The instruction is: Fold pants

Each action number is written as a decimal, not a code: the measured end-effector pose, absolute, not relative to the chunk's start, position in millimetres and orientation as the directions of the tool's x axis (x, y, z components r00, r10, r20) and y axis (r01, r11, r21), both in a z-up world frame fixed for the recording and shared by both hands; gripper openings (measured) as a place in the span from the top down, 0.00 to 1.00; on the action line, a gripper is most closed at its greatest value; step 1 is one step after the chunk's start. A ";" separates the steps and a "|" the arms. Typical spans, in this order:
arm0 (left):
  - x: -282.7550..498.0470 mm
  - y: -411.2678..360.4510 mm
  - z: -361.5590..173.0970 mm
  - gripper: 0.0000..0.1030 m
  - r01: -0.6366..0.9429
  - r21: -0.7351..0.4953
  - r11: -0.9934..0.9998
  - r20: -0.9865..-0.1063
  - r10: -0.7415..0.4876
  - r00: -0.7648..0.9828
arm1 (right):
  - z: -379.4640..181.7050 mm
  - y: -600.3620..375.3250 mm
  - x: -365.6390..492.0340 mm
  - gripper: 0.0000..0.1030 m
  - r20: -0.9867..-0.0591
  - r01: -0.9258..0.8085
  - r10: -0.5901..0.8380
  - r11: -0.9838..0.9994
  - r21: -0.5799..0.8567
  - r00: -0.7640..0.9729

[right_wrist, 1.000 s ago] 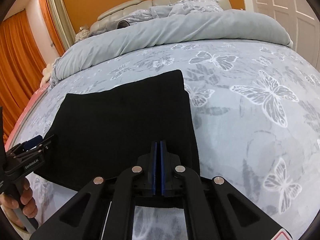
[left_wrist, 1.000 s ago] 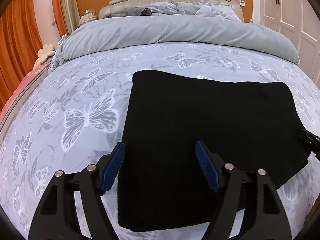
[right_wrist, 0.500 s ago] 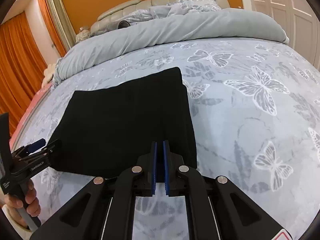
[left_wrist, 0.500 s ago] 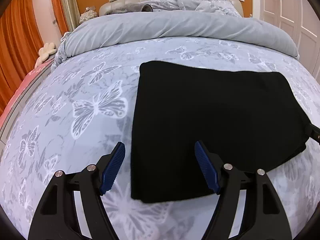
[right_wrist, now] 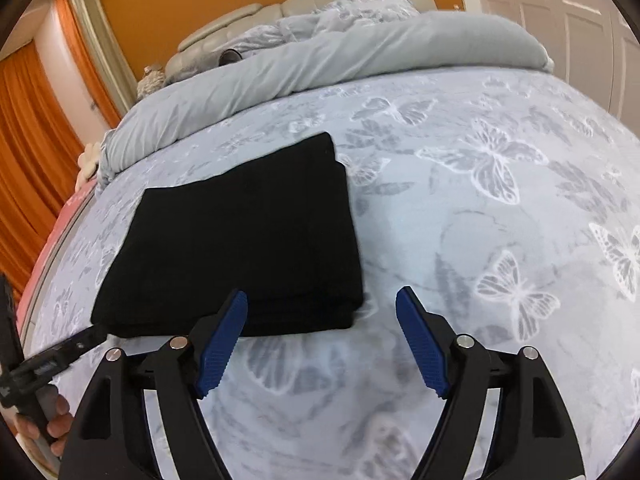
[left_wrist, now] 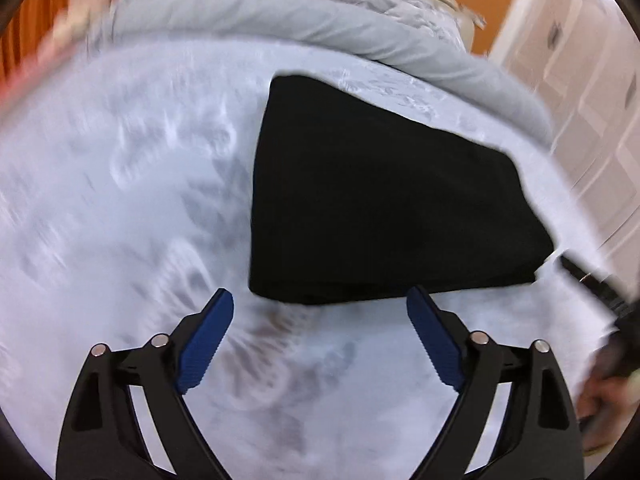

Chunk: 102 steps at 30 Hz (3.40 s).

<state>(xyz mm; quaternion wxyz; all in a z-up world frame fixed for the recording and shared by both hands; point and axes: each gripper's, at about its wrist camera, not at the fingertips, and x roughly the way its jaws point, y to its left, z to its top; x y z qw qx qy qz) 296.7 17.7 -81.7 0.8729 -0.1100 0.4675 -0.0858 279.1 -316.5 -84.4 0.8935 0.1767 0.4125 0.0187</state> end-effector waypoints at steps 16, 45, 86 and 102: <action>324.8 55.6 -110.3 0.69 -0.029 -0.462 0.886 -0.795 -0.399 0.457 | -109.4 -352.0 267.3 0.93 -0.793 0.227 0.175 0.902 0.367 0.584; 130.8 -6.5 24.3 0.05 0.051 -0.018 0.999 -0.639 -0.050 0.767 | -21.1 -249.4 121.2 0.16 -0.629 0.019 0.118 0.978 0.205 0.768; 91.8 -11.2 -26.4 0.05 0.043 0.094 0.995 -0.623 0.026 0.782 | -36.3 -239.2 75.8 0.16 -0.654 0.087 0.076 0.973 0.214 0.752; 92.4 -11.6 -27.1 0.05 0.047 0.096 0.994 -0.629 0.024 0.777 | -34.2 -222.0 74.4 0.16 -0.649 0.048 0.055 0.989 0.139 0.759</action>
